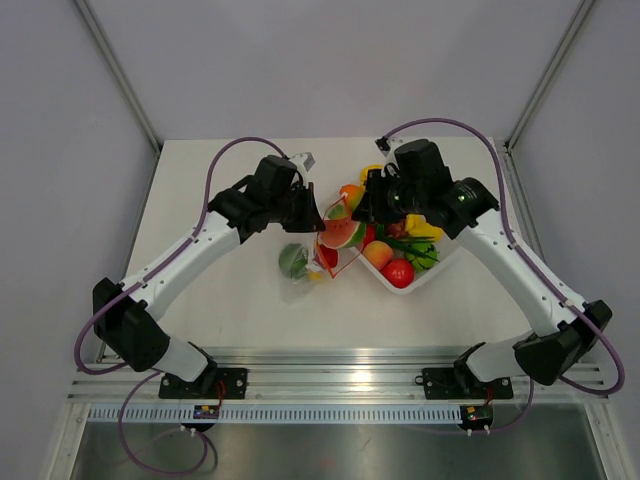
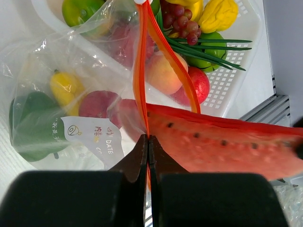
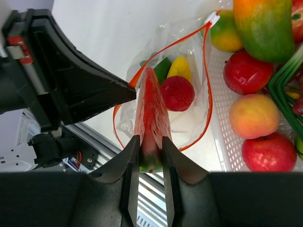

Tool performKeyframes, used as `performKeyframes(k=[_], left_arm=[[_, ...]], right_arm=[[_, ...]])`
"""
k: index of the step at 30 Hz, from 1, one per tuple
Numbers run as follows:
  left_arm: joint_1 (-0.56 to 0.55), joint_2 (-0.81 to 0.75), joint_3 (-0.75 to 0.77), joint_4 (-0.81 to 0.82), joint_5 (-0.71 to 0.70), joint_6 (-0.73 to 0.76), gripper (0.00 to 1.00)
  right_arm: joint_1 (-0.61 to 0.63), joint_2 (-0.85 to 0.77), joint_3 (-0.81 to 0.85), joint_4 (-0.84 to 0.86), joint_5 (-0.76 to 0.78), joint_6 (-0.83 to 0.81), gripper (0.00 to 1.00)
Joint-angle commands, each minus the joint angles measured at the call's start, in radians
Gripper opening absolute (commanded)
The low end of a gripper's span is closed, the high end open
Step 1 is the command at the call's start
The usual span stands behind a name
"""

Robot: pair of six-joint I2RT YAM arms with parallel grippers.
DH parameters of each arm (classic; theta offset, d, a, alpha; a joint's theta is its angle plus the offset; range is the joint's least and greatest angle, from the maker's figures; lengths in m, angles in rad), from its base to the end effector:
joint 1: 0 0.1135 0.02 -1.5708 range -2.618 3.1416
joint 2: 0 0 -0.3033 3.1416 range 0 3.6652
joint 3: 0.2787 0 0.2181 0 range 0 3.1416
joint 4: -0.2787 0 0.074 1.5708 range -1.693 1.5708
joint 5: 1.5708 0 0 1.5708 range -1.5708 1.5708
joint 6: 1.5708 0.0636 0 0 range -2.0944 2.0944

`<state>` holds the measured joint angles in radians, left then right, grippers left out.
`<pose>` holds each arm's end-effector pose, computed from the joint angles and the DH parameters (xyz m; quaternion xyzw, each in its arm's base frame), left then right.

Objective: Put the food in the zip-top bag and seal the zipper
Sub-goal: Place the fake fruit in the zipper food storage bag, then pick up the fake fruit from the bin.

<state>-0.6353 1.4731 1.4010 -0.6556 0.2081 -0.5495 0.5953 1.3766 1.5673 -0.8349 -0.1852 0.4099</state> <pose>0.2382 -0.1919 0.3695 0.0814 0.9049 -0.3059 0.2847 0.2130 0.1584 0.4278 -0.1236 0.8831 0.2868 0.3501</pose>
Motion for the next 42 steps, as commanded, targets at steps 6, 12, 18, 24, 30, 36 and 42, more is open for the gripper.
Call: performKeyframes(k=[6, 12, 18, 24, 30, 36, 42], left_arm=[[-0.004, -0.056, 0.03, 0.014, 0.004, 0.023, 0.0], [-0.004, -0.066, 0.012, 0.034, 0.027, 0.016, 0.0], [-0.004, -0.071, 0.004, 0.048, 0.037, 0.011, 0.0], [-0.004, -0.076, -0.014, 0.056, 0.036, 0.005, 0.0], [0.003, -0.085, -0.042, 0.07, 0.024, -0.012, 0.0], [0.017, -0.096, -0.05, 0.068, 0.019, -0.01, 0.0], [0.022, -0.099, -0.068, 0.076, 0.025, -0.01, 0.0]], right_arm=[[0.031, 0.091, -0.007, 0.14, 0.007, 0.05, 0.0], [0.034, 0.124, -0.068, 0.282, -0.016, 0.135, 0.0], [0.054, 0.194, -0.148, 0.395, -0.045, 0.21, 0.0], [0.064, 0.211, -0.135, 0.269, 0.043, 0.147, 0.67], [0.063, 0.086, -0.11, 0.122, 0.329, 0.075, 0.7], [-0.059, -0.03, -0.245, 0.089, 0.415, 0.069, 0.59], [-0.118, 0.007, -0.342, 0.109, 0.33, 0.075, 0.73]])
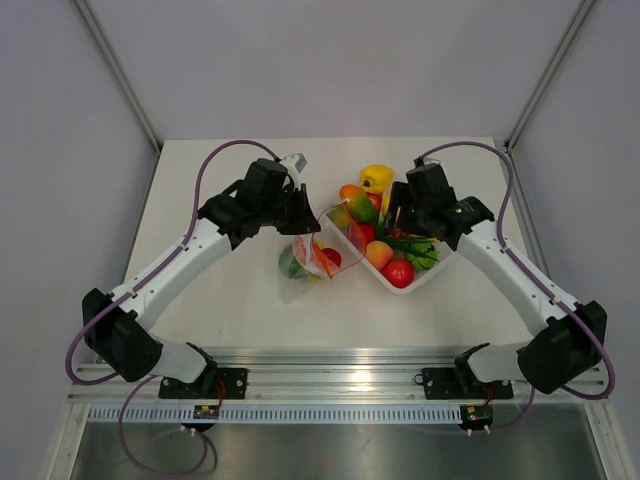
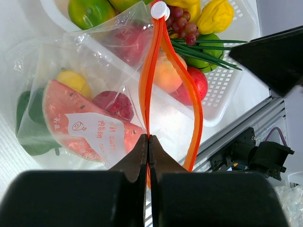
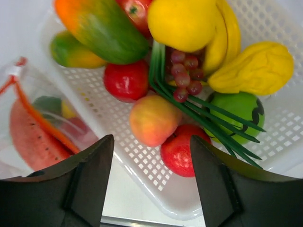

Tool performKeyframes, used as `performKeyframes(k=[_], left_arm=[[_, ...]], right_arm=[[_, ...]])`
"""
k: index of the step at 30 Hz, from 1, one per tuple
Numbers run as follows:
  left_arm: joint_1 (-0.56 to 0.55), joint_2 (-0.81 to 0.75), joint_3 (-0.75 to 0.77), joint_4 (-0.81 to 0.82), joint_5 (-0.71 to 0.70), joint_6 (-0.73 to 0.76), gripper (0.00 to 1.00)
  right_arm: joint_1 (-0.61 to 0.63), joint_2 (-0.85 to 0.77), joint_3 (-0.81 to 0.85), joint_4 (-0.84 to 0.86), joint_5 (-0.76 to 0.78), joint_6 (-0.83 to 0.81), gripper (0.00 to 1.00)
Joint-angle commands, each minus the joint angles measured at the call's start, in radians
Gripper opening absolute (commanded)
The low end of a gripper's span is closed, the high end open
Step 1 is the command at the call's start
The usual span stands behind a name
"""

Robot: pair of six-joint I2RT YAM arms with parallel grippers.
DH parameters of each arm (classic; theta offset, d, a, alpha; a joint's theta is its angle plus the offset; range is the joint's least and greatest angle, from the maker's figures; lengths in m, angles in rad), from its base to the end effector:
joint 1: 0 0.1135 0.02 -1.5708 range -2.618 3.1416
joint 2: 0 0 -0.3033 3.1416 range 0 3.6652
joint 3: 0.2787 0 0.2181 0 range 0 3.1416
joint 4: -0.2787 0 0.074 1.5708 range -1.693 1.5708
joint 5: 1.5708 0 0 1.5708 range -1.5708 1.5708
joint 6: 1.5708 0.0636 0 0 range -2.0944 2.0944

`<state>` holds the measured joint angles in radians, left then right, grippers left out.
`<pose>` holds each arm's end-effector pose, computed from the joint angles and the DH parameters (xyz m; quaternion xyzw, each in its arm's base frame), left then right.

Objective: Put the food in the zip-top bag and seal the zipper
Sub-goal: Pick up the fake fruit from the bin.

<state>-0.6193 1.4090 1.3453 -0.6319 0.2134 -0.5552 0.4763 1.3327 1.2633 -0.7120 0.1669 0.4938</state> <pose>0.2273 -0.1786 0.3721 0.0740 0.8987 -0.3138 0.2973 0.2349 0.1093 0.3573 0.0401 0.9196 0.1106 0.3749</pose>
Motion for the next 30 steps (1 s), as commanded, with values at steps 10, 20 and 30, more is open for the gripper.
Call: performKeyframes(k=[10, 20, 30], left_arm=[[0.006, -0.038, -0.008, 0.043, 0.015, 0.0, 0.0], [0.006, -0.045, -0.012, 0.034, 0.014, 0.008, 0.0], [0.006, -0.045, -0.009, 0.035, 0.024, 0.015, 0.0]], right_arm=[[0.002, 0.198, -0.056, 0.075, -0.078, 0.008, 0.82], [0.001, 0.341, -0.045, 0.135, -0.147, 0.005, 0.88], [0.001, 0.321, -0.036, 0.112, -0.147, -0.014, 0.6]])
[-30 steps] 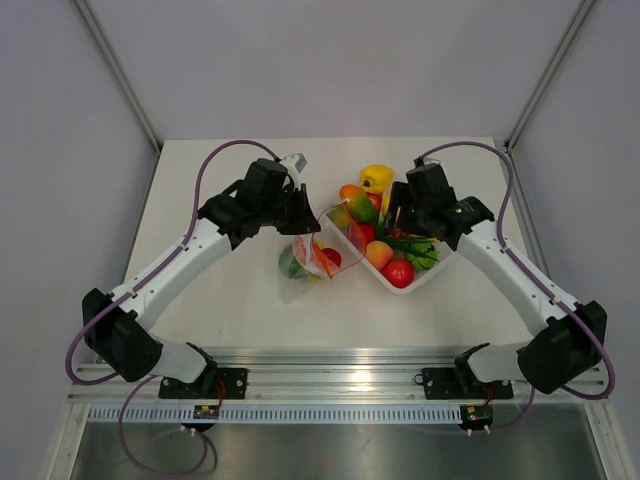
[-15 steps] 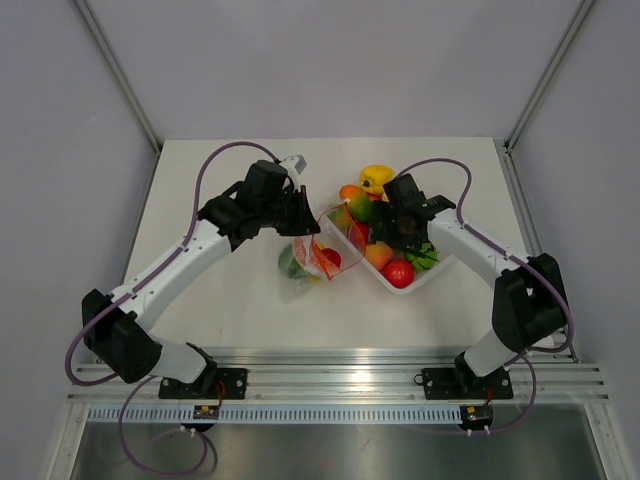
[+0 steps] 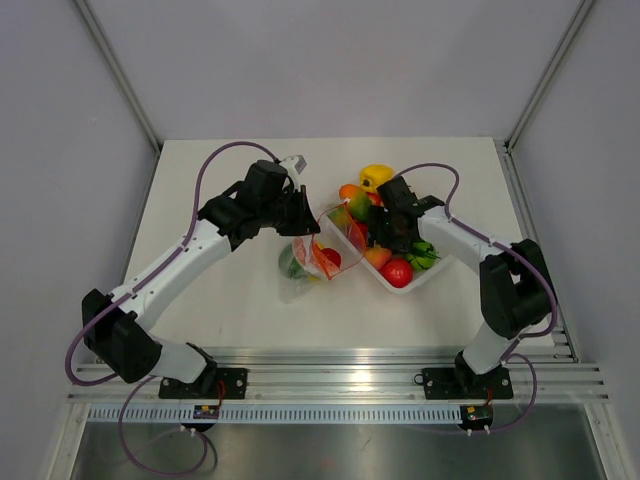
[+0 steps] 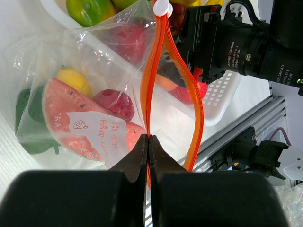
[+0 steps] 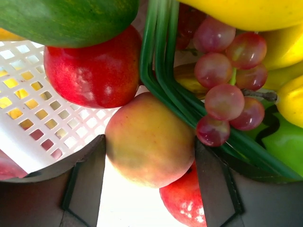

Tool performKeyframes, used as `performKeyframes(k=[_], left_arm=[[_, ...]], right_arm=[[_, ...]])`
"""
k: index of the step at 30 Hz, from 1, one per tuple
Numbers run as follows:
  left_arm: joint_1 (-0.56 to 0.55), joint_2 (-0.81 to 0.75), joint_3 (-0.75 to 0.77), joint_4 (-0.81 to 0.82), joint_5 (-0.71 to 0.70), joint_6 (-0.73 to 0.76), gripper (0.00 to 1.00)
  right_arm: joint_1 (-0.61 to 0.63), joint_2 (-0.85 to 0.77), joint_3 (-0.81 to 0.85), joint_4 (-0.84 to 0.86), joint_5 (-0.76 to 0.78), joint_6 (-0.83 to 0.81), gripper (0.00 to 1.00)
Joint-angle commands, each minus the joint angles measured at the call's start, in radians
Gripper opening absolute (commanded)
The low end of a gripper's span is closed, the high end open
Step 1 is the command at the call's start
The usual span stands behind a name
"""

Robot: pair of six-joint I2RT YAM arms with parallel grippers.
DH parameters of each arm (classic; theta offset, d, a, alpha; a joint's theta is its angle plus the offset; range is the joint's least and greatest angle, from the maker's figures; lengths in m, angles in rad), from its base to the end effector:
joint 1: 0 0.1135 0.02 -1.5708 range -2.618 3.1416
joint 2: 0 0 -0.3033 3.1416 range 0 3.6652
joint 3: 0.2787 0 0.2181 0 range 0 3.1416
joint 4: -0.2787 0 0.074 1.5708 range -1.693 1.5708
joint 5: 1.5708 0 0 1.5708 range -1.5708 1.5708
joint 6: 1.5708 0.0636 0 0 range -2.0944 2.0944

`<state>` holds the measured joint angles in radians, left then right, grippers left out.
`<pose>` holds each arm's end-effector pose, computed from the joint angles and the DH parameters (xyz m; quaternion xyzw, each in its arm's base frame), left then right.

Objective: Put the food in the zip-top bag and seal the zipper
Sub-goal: Pick up the fake fruit from the bin.

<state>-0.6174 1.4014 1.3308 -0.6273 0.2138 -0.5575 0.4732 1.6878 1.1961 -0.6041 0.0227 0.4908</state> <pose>0.2259 -0.1769 0.3700 0.0721 0.8993 -0.3134 0.2963 0.2957 0.1498 0.2463 0.0112 0.9718 0.0993 0.2136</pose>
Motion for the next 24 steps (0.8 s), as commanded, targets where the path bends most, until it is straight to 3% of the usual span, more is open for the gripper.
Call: performKeyframes(k=[1, 3, 7, 14, 24], left_arm=[[0.004, -0.036, 0.005, 0.032, 0.025, 0.018, 0.0], [0.004, -0.036, 0.004, 0.032, 0.025, 0.018, 0.0], [0.004, -0.033, 0.004, 0.035, 0.027, 0.016, 0.0], [0.004, -0.027, 0.007, 0.038, 0.025, 0.016, 0.0], [0.004, -0.002, 0.039, 0.018, 0.027, 0.041, 0.0]], right_arm=[[0.004, -0.06, 0.033, -0.003, 0.002, -0.012, 0.56], [0.004, -0.101, 0.04, -0.026, 0.022, -0.015, 0.46], [0.004, -0.17, 0.054, -0.057, 0.046, -0.017, 0.41], [0.004, -0.273, 0.075, -0.105, 0.068, -0.011, 0.39], [0.033, -0.399, 0.243, -0.178, 0.0, -0.003, 0.39]])
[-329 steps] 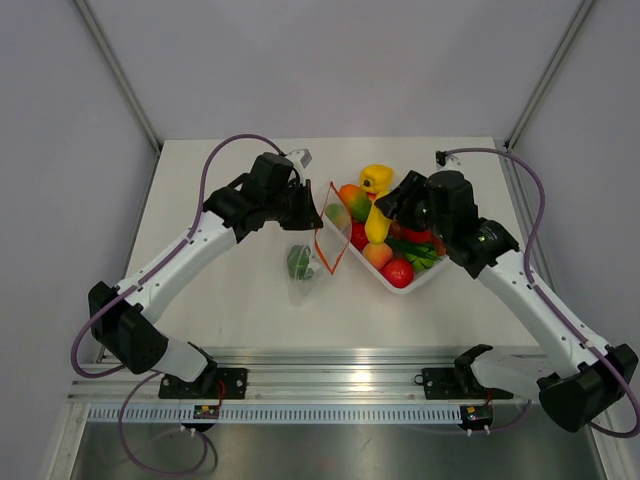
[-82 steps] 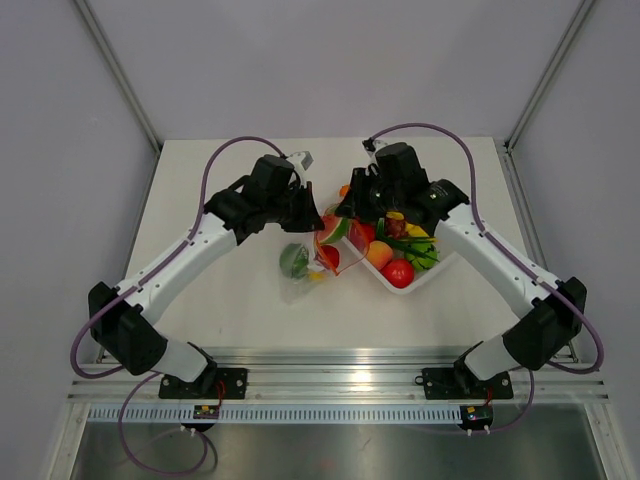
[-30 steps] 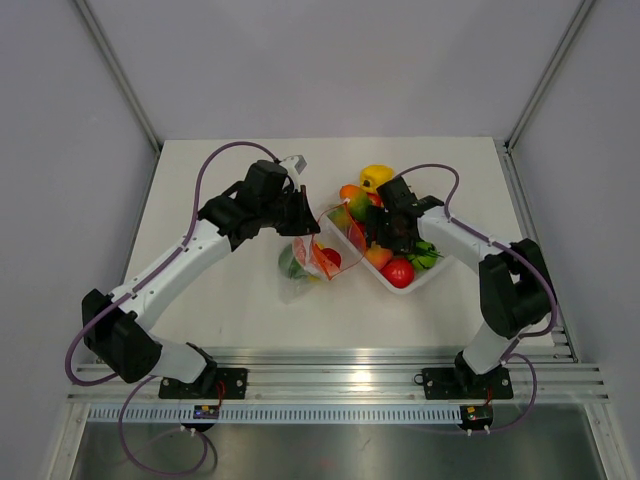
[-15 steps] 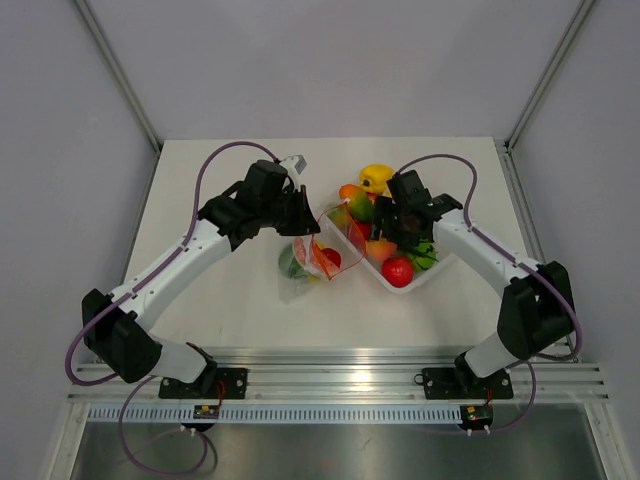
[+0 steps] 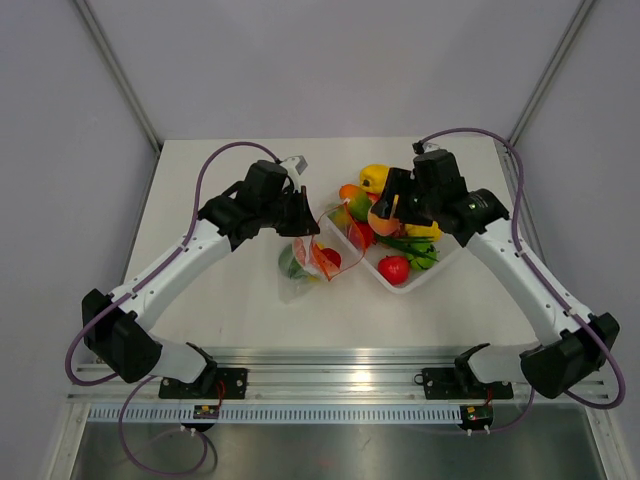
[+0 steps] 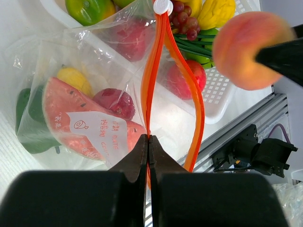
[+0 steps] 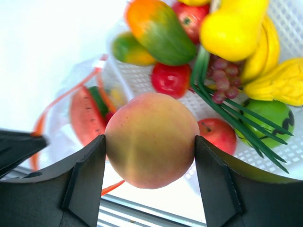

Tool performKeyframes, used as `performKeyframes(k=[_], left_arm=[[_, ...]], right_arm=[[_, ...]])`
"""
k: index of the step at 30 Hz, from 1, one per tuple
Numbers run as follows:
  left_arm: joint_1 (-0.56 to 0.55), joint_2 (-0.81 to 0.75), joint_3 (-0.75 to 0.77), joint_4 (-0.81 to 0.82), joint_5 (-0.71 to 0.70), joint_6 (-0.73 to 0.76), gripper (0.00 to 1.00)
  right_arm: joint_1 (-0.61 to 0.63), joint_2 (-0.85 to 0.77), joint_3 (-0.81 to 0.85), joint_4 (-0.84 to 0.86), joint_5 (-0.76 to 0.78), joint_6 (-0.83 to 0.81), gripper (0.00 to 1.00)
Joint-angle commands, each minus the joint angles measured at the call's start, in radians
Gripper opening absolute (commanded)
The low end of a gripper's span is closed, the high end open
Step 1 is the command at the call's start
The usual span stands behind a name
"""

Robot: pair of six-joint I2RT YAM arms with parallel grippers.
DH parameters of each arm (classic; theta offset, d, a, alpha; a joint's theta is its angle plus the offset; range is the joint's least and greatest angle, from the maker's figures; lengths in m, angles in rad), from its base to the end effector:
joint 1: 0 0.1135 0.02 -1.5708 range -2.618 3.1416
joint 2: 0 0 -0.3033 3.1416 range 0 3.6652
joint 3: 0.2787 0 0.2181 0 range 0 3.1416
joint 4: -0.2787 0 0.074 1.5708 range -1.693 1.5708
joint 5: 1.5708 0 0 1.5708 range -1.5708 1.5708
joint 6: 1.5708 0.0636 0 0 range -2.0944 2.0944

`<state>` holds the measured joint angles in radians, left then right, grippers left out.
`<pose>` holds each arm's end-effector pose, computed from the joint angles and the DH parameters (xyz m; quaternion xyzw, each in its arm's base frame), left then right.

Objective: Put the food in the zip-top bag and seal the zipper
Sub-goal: Pick up the fake fruit from the bin, then place the fake fruit in the zipper food storage bag.

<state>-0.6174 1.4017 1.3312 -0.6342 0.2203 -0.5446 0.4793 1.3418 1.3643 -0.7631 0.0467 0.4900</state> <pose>0.2252 -0.1769 0.3694 0.0789 0.8999 -0.3123 0.2939 0.2329 0.1177 0.3808 0.0143 0.9148 0.1689 0.3667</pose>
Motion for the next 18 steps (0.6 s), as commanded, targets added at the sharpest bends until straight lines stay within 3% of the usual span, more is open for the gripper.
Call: performKeyframes(k=[1, 10, 15, 18], left_arm=[[0.004, -0.004, 0.039, 0.021, 0.019, 0.032, 0.0], [0.004, 0.005, 0.065, 0.001, 0.019, 0.04, 0.0], [0.004, -0.007, 0.065, -0.002, 0.013, 0.035, 0.0], [0.004, -0.012, 0.063, 0.007, 0.02, 0.025, 0.0]], right_arm=[[0.039, -0.062, 0.082, -0.018, -0.03, 0.001, 0.39], [0.199, 0.025, 0.085, 0.053, -0.044, 0.047, 0.4], [0.22, 0.097, 0.067, 0.093, -0.039, 0.055, 0.42], [0.225, 0.144, 0.073, 0.103, -0.012, 0.059, 0.5]])
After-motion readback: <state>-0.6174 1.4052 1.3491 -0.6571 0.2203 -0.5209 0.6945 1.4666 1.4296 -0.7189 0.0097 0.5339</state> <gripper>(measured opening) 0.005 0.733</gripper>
